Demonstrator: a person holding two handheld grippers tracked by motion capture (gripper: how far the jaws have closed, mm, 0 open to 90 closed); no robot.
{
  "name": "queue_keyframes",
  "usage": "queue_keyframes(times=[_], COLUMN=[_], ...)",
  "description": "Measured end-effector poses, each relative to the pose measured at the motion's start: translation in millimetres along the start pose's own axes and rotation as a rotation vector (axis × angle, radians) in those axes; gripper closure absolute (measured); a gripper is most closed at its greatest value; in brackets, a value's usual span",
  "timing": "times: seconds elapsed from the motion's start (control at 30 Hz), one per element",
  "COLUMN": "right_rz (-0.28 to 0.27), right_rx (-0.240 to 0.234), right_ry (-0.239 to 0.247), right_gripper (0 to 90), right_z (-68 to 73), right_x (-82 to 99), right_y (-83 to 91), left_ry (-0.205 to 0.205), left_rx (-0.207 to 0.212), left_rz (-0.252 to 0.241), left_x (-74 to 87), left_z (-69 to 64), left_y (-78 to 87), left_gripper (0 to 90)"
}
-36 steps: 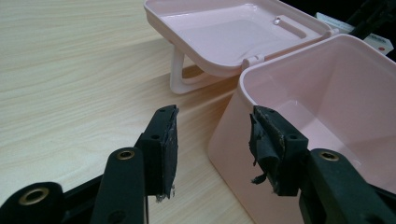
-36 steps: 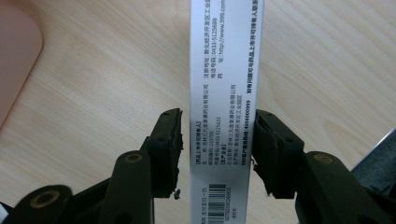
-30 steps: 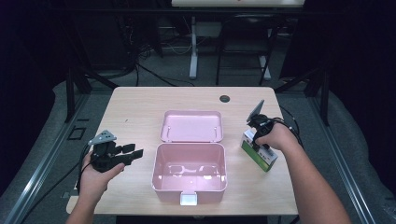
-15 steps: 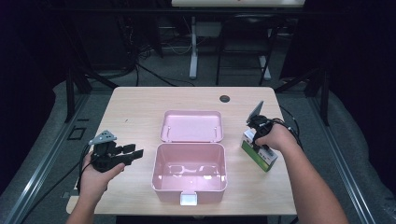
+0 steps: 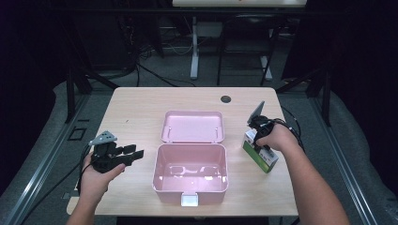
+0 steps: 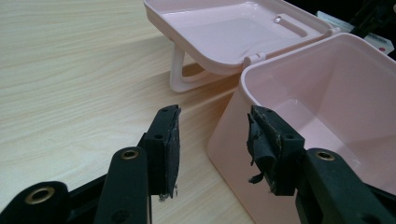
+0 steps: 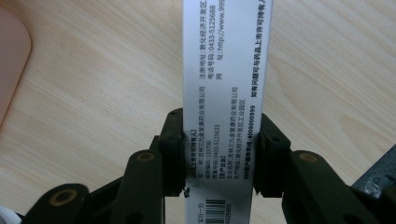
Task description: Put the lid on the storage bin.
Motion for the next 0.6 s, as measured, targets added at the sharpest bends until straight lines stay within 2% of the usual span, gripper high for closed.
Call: queue_keyframes(times=[0.37,0.6], right_rz=[-0.022,-0.019], right_rx=[-0.014,0.001], right_ry=[0.007,0.018], right_gripper=[61.6,61.6], right_z=[5.4,8.2], right_x=[-1.0,-1.8], right_y=[6.7,17.0], left_ry=[0.003,0.001], left_rx=[-0.001,-0.001], left_rz=[-0.005,0.001], left_x=[-0.1,0.3], left_z=[0.6,0.6], left_y=[0.9,0.6], left_gripper=[53.7,53.7])
Point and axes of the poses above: each handheld gripper's, and its own axes: y roughly backward along the jaws, x roughly out of its underside, z roughly to its left, the point moved 3 cm from there along -y, roughly forward along the jaws, and after that the axes turned 4 degrees about -x, right-handed, at the moved point
